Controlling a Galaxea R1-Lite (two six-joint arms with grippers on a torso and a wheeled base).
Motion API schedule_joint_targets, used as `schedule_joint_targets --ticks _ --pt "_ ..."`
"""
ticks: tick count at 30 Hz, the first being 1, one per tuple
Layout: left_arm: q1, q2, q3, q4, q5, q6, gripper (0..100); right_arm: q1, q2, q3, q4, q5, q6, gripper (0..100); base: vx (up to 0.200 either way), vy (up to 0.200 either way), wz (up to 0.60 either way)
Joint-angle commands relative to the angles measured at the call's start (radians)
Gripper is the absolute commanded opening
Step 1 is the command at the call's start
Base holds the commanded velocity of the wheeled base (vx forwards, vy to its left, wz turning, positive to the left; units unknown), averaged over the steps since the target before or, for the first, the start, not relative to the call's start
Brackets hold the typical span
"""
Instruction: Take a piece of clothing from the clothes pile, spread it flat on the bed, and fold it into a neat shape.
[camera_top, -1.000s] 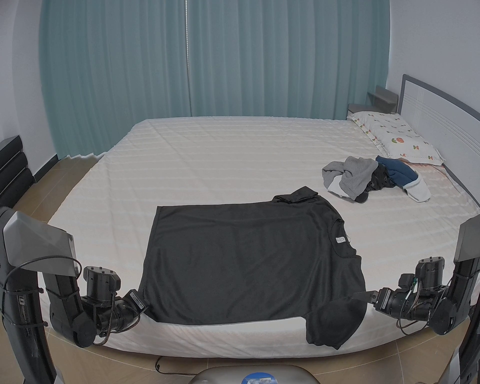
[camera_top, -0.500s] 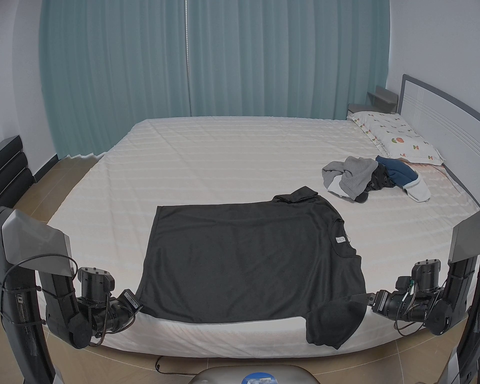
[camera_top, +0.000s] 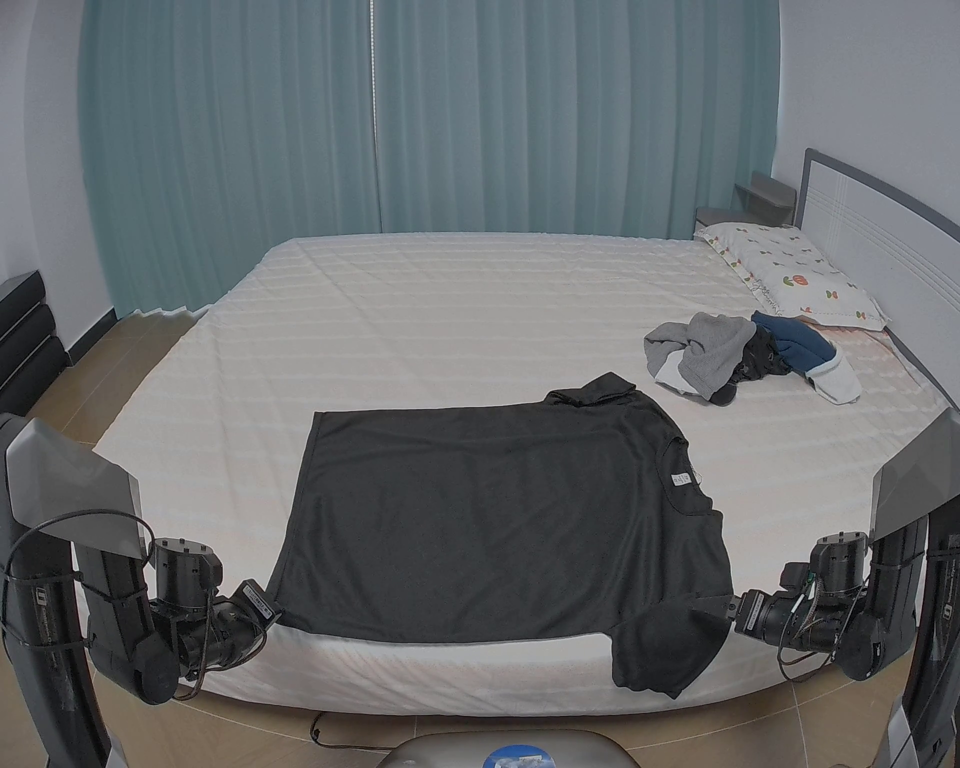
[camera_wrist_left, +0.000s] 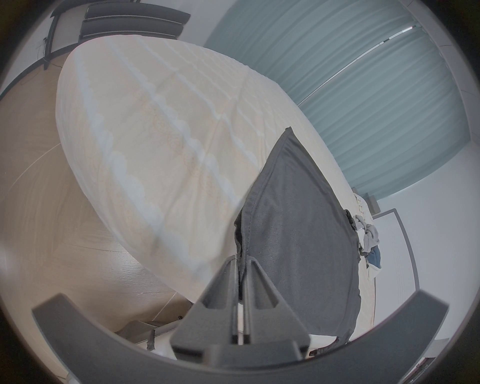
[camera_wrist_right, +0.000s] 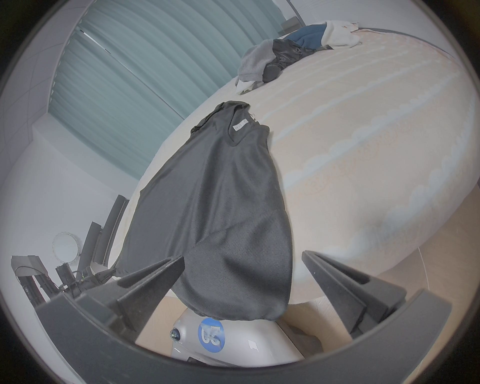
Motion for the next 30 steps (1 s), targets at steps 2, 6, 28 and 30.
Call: schedule_joint_targets --ticks 2,6,28,30 --pt "0.0 0.003 0.001 0.001 0.0 0.0 0 0.0 0.025 -0.008 -0.021 0.0 0.001 100 0.0 0.0 0.0" --pt "0.0 0.003 0.001 0.001 0.0 0.0 0 0.0 0.027 -0.022 -0.03 0.0 0.001 100 0.0 0.0 0.0" --pt "0.0 0.002 0.003 0.001 0.0 0.0 0 -0.043 0.087 -0.088 -0.03 -0.049 0.004 0 0.0 0.0 0.0" --pt "0.0 0.002 0.003 0.001 -0.001 0.0 0 -0.043 0.087 -0.083 -0.03 -0.072 0.004 0 0.0 0.0 0.0"
